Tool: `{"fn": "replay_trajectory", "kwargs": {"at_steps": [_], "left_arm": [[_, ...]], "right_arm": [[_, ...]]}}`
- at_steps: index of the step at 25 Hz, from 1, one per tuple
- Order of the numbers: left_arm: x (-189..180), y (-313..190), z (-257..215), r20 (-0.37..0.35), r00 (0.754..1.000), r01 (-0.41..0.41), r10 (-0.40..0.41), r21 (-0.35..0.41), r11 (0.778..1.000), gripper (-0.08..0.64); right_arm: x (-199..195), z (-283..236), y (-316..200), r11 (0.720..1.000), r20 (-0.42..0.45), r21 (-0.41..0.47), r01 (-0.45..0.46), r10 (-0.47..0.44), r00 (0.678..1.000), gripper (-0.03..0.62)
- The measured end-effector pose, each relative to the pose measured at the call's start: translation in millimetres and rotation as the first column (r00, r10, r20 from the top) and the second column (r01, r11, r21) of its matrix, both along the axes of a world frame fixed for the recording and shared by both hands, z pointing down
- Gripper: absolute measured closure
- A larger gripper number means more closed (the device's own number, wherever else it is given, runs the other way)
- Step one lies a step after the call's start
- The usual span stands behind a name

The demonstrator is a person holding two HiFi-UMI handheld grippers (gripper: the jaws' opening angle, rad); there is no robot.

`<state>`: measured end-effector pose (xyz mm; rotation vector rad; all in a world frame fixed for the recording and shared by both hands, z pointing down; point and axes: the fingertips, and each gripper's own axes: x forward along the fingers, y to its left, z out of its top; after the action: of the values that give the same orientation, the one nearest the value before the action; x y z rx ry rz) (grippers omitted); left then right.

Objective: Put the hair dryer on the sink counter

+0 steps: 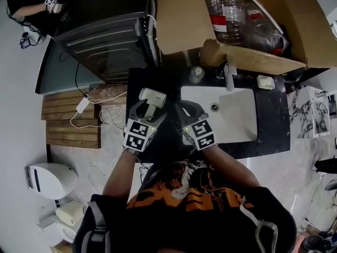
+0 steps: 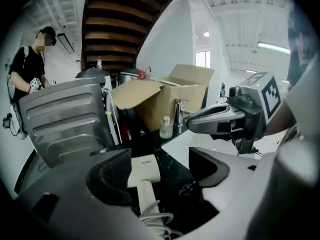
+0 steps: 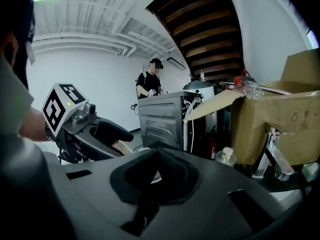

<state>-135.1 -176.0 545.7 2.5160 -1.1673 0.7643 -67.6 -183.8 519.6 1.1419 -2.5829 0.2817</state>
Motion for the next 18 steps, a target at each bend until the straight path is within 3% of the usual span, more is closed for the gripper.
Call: {"fn": "replay_trajectory", "kwargs": {"at_steps": [2, 8, 12, 15, 18], "left_arm": [[0.6, -2.7, -21.7, -0.037, 0.999, 0.020, -0.017, 0.075, 0.997, 0.266], [15.0, 5.0, -86.7, -0.161, 0.987, 0.036, 0.002, 0.232, 0.972, 0.399], [24.2, 13.4, -128.6, -0.283, 0.959, 0.062, 0.024, 0.294, 0.954, 0.505], [31.2, 20.3, -152.1, -0.365, 0.929, 0.066, 0.059, 0.320, 0.945, 0.537], [37.4, 25.0, -163.8, -0.377, 0.923, 0.058, 0.076, 0.333, 0.941, 0.537]], "right_arm": [[3.4, -17.0, 1.1, 0.999, 0.015, 0.033, 0.002, -0.003, 1.000, 0.578], [8.4, -64.9, 14.9, 0.991, 0.056, 0.128, 0.029, -0.036, 0.998, 0.578], [6.4, -100.0, 25.3, 0.980, 0.085, 0.193, 0.056, -0.073, 0.994, 0.578], [6.6, -125.9, 29.8, 0.966, 0.120, 0.252, 0.058, -0.091, 0.989, 0.578], [6.6, -147.1, 32.0, 0.948, 0.145, 0.311, 0.061, -0.110, 0.983, 0.578]]}}
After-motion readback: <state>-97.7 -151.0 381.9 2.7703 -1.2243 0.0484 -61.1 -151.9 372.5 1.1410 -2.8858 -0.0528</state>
